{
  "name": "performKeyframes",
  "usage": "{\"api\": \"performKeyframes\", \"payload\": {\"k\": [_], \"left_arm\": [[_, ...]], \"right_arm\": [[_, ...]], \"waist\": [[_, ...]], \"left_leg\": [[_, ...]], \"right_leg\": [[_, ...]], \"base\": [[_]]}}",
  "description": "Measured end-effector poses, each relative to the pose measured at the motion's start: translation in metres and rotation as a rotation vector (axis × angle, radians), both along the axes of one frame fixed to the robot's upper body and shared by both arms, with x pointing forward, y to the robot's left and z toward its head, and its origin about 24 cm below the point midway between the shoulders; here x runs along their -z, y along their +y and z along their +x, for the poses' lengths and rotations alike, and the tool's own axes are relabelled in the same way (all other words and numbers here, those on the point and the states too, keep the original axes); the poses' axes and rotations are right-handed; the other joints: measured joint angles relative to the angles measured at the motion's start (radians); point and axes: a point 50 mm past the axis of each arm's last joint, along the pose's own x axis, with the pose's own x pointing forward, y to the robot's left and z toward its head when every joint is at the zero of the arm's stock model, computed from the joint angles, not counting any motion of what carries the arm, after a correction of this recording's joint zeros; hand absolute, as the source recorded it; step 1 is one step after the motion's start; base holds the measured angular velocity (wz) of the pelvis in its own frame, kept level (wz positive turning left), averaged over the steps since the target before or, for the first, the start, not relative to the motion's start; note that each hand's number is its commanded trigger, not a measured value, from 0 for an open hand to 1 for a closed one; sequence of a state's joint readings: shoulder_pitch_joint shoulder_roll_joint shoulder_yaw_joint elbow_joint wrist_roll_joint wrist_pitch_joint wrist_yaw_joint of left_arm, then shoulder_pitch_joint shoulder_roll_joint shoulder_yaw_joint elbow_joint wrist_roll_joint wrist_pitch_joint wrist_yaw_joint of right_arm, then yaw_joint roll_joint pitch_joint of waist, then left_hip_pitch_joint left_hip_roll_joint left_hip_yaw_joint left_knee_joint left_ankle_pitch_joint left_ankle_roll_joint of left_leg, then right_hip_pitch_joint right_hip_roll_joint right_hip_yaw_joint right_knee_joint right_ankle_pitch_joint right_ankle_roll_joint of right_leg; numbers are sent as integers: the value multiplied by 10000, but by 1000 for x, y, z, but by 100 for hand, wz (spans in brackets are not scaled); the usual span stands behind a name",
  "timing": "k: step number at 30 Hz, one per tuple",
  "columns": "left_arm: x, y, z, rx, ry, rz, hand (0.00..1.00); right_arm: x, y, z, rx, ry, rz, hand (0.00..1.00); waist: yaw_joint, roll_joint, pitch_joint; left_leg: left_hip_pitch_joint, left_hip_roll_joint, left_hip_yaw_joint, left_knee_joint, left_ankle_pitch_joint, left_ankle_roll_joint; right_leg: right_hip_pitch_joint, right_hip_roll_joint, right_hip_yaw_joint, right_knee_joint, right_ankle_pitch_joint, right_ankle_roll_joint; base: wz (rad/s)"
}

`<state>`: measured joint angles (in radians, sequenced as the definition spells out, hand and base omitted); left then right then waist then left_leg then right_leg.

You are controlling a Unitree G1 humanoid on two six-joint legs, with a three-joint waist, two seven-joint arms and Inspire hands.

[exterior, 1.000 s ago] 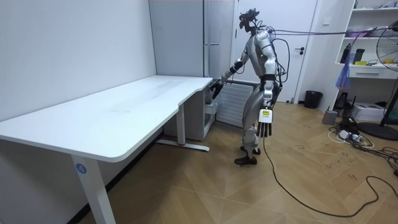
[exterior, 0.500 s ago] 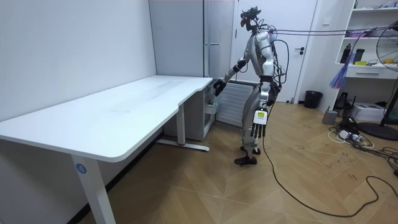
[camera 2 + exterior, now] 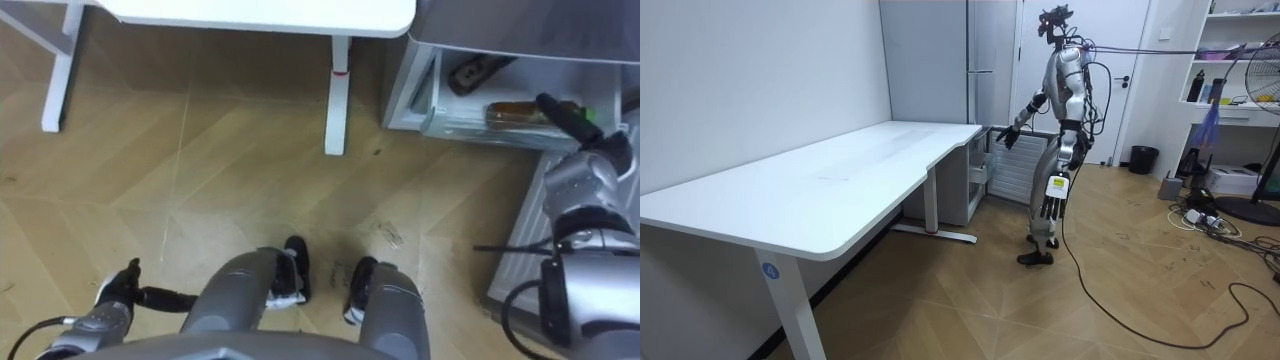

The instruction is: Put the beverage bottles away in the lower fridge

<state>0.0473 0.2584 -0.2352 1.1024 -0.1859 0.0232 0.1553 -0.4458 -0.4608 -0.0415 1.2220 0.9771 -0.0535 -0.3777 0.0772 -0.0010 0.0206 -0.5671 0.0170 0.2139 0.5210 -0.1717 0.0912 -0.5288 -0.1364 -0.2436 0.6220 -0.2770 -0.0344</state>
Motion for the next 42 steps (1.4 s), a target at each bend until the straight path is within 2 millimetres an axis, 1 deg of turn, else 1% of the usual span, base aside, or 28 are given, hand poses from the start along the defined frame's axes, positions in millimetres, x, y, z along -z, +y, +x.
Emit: {"api": "performKeyframes", "payload": {"k": [5,6,9,11,14,15,16,17,19,20,22,26,27,28,29,30,31,32,34,37,38,39,42], "left_arm": [[1,-1,-1,61,77,-205,0],[1,-1,-1,64,82,-214,0],[1,-1,0,77,74,-207,0],[0,-1,2,100,-1,-193,0],[-1,0,2,104,-49,-137,0],[-1,0,2,124,-52,-91,0],[-1,1,3,134,-80,-33,0],[-2,0,4,151,-136,-39,0],[-3,1,7,186,-250,-34,0],[-3,1,8,223,-274,-12,0],[-4,1,10,446,-287,73,0],[-5,0,13,421,-358,103,0],[-6,0,15,372,-486,139,0],[-8,2,18,388,-645,225,0],[-9,3,20,416,-726,266,0],[-12,6,22,459,-881,380,0],[-13,8,23,438,-998,466,0],[-14,9,24,405,-1034,537,0],[-14,9,25,393,-1081,570,0],[-15,8,27,423,-1197,579,0],[-15,8,27,412,-1223,632,0],[-16,8,27,392,-1236,677,0],[-16,9,27,339,-1329,761,0]], "right_arm": [[11,-1,-13,325,749,192,0],[11,-1,-13,358,728,280,0],[13,0,-14,465,645,574,0],[12,1,-13,634,440,798,0],[12,2,-10,1226,-291,1631,0],[11,2,-9,1369,-486,1825,0],[10,3,-7,1591,-844,2164,0],[10,3,-6,1695,-983,2320,0],[7,4,-2,2162,-1600,2901,0],[5,4,0,2255,-1748,3022,0],[-6,1,11,2212,-2283,3041,0],[-23,1,26,2189,-3361,3228,0],[-32,1,34,2006,-3770,3241,0],[-41,1,41,1868,-4154,3281,0],[-45,2,44,1800,-4310,3307,0],[-52,3,51,1651,-4646,3382,0],[-62,4,59,1468,-4983,3377,0],[-68,5,65,1525,-5101,3506,0],[-71,8,68,1506,-5137,3551,0],[-81,11,73,1440,-5299,3543,0],[-84,12,76,1425,-5359,3526,0],[-87,13,78,1409,-5382,3514,0],[-101,16,86,1437,-5508,3388,0]], "waist": [[86,-16,12],[89,-15,16],[80,-30,67],[83,-56,84],[144,-86,109],[145,-96,115],[151,-109,131],[158,-116,136],[173,-69,143],[188,-66,143],[212,-107,165],[310,-142,187],[301,-168,200],[261,-218,231],[257,-263,247],[253,-346,267],[238,-409,278],[147,-484,272],[92,-551,269],[75,-609,257],[92,-610,258],[95,-610,258],[67,-625,249]], "left_leg": [[-14,-9,32,-69,43,-35],[-22,-6,38,-69,42,-37],[-153,18,32,-39,30,-62],[-416,25,4,109,23,-73],[-870,19,18,452,-25,-79],[-967,15,25,564,-80,-72],[-1214,24,25,886,-231,-71],[-1352,32,21,1072,-310,-75],[-2075,52,-182,1976,-686,-104],[-2278,52,-253,2211,-769,-115],[-3009,68,-270,3000,-1029,-93],[-3843,48,-275,3898,-1315,-69],[-4173,22,-272,4227,-1407,-65],[-4457,13,-276,4529,-1474,-52],[-4582,16,-278,4653,-1508,-54],[-4840,42,-318,4944,-1581,-81],[-5097,48,-371,5214,-1640,-105],[-5332,44,-403,5462,-1686,-112],[-5666,69,-513,5814,-1760,-124],[-6149,158,-530,6361,-1911,-120],[-6293,229,-509,6485,-1927,-96],[-6357,243,-494,6541,-1931,-89],[-6619,224,-444,6611,-1886,-44]], "right_leg": [[-86,-2,47,37,-22,-39],[-98,0,47,41,-28,-48],[-205,-5,-13,57,-71,-93],[-455,-28,-51,189,-86,-121],[-945,-109,-2,581,-201,-148],[-1053,-150,8,732,-269,-163],[-1303,-189,81,1083,-448,-158],[-1427,-201,119,1274,-546,-146],[-1982,-223,69,2014,-917,-192],[-2148,-236,47,2225,-1005,-209],[-2871,-332,92,3048,-1319,-265],[-3746,-537,220,4074,-1696,-325],[-4096,-626,273,4464,-1840,-349],[-4380,-747,278,4814,-1970,-390],[-4504,-763,286,4962,-2029,-416],[-4739,-805,285,5240,-2125,-465],[-4962,-831,269,5497,-2218,-524],[-5164,-890,246,5754,-2301,-563],[-5411,-895,191,6044,-2407,-602],[-5863,-898,219,6517,-2499,-629],[-6007,-877,244,6616,-2497,-624],[-6085,-870,257,6660,-2490,-613],[-6447,-922,380,6836,-2480,-596]], "base": [[0],[0],[2],[7],[4],[0],[0],[6],[11],[14],[9],[5],[11],[13],[12],[9],[10],[10],[7],[-6],[-11],[-12],[-4]]}}
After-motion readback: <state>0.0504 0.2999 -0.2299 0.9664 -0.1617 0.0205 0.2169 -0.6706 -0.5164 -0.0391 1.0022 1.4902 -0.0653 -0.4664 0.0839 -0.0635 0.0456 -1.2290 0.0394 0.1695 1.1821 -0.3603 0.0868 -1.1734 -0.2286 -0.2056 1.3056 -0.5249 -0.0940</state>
